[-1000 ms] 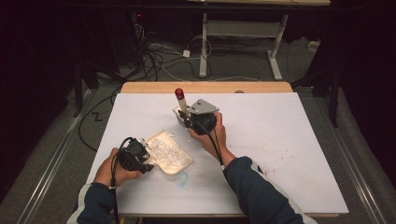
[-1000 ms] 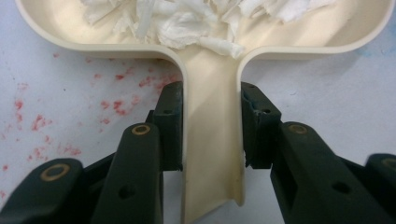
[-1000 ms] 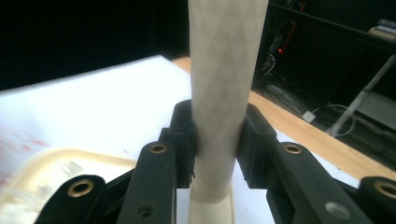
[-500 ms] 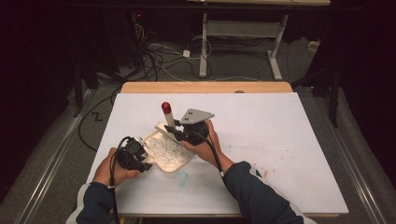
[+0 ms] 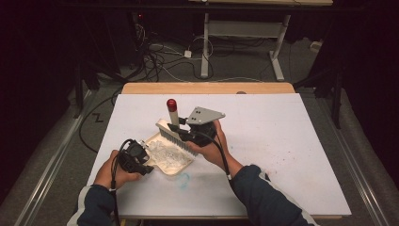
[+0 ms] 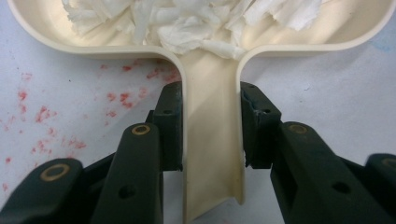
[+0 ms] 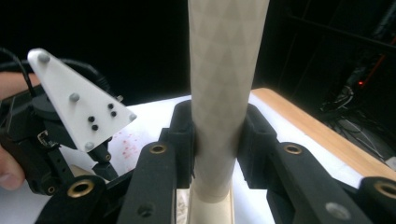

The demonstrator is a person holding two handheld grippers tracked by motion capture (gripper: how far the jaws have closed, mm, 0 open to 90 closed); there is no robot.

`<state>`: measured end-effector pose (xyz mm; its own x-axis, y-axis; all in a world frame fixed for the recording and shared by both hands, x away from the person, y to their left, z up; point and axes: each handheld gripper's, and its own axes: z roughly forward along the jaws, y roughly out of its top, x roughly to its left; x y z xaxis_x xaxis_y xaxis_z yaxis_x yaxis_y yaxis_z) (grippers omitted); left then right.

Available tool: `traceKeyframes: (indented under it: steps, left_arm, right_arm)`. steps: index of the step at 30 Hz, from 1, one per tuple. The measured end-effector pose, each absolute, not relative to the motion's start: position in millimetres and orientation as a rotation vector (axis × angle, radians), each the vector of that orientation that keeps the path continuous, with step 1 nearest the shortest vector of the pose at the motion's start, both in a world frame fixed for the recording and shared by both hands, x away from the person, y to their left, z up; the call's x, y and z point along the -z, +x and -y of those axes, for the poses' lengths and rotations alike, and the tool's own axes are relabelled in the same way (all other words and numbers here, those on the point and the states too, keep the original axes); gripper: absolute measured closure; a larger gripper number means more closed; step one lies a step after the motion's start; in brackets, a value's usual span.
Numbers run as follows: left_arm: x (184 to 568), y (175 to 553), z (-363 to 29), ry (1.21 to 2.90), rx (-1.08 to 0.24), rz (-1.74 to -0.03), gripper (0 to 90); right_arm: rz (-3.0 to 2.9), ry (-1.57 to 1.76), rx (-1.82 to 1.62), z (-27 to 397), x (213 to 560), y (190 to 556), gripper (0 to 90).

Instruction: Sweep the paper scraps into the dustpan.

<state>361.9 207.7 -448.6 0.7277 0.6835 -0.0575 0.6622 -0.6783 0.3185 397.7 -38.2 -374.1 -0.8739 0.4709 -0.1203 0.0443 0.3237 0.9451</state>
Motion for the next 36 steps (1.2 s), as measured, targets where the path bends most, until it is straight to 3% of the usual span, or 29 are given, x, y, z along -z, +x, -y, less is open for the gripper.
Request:
traceKeyframes:
  steps: [12, 19, 36]
  left_arm:
    - [446.9, 357.9, -207.4, 2.632, -0.095, -1.038, 62.5]
    - [448.2, 350.2, -207.6, 2.644, -0.108, -1.040, 62.5]
    - [446.9, 340.2, -199.7, 2.678, -0.145, -1.051, 62.4]
  right_arm:
    - [-2.167, 0.680, -1.447, 85.6, 375.9, 406.7, 71.1]
    - [-2.215, 0.739, -1.356, 93.6, 394.2, 385.0, 71.1]
    - [-2.337, 0.569, -1.380, 42.6, 394.3, 330.6, 71.2]
